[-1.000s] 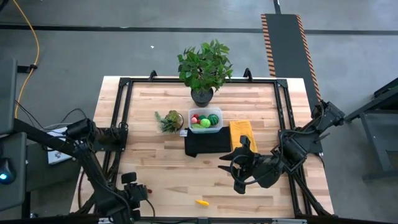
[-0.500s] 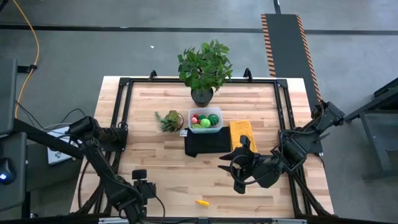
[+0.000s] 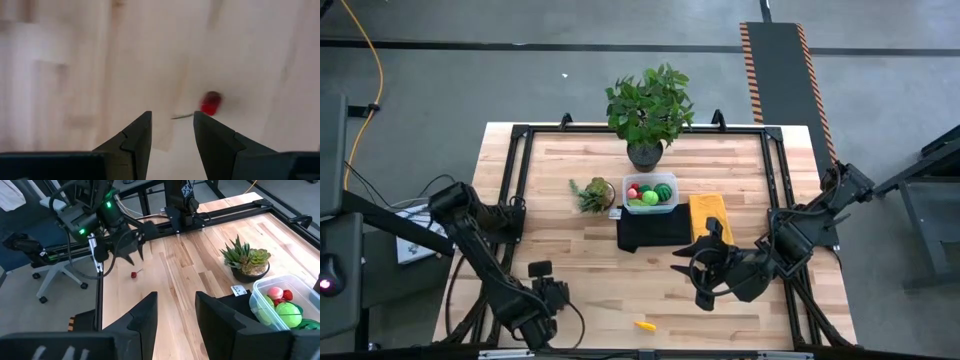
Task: Pick and placing Produce into tupperware
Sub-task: Put the dark red cherry into the transparent bin
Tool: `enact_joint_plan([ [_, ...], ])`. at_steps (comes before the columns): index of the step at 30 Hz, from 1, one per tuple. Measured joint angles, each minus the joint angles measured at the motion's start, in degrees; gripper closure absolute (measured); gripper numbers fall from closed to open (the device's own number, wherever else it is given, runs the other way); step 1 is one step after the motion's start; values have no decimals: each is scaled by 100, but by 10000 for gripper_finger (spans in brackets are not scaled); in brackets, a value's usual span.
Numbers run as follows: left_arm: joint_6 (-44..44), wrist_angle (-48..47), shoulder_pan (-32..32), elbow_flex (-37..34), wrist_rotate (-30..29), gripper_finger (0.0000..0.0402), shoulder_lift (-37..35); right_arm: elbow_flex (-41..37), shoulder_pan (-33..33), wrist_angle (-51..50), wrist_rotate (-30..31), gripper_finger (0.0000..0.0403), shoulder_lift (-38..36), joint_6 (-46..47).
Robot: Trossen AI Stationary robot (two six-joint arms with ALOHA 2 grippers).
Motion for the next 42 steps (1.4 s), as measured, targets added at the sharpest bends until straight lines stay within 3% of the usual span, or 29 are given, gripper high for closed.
enact_joint_plan([
  [8, -565, -621, -4, -114, -465, 266, -682, 0, -125, -1, -54, 279, 0, -92],
  [14, -1048, 158, -4, -1043, -335, 270, -1533, 0, -141, 0, -72, 279, 0, -87],
  [19, -983, 597, -90, -1252, -401, 300, -1988, 0, -141, -5, -85, 279, 0, 3],
  [29, -239, 1986, -76, -1645, -250, 327, -2003, 0, -215, -20, -87, 279, 0, 6],
  [42, 876, 2311, -79, -1734, 23, 268, -1591, 0, -248, -19, -87, 279, 0, 117],
])
